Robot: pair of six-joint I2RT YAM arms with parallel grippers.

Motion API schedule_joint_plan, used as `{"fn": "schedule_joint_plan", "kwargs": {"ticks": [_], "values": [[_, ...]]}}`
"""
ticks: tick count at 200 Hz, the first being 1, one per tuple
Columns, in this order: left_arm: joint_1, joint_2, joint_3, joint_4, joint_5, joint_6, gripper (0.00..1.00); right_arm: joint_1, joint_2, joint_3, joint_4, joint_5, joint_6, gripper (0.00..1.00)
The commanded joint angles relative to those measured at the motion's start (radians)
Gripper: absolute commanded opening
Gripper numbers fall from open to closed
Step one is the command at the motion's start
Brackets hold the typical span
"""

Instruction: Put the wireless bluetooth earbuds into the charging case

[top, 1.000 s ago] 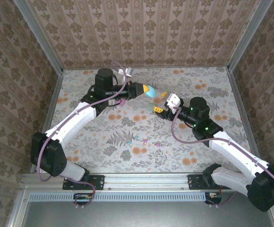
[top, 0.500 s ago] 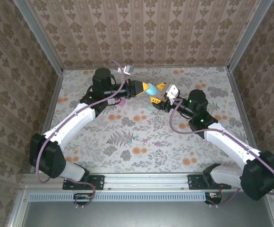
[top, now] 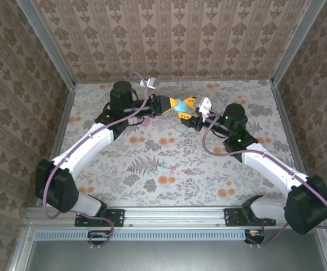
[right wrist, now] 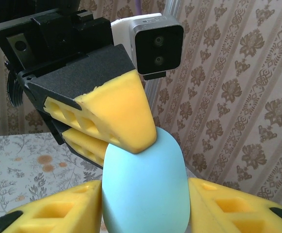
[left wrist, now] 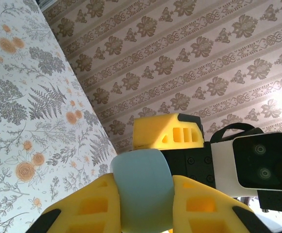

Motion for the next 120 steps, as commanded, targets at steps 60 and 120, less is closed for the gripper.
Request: {"fn": "schedule_joint_plan", "kwargs": {"ticks": [60, 120], "values": [[0.003, -0.041, -0.009, 0.068, 0.035, -0.020, 0.08, -0.016, 0.005, 0.036, 0.001, -0.007, 0.000, 0.49], [0.012, -0.076, -0.031, 0.017, -0.021, 0.107, 0.58, -0.057, -0.010, 0.121, -0.174, -0.081, 0.111, 0.36]]}}
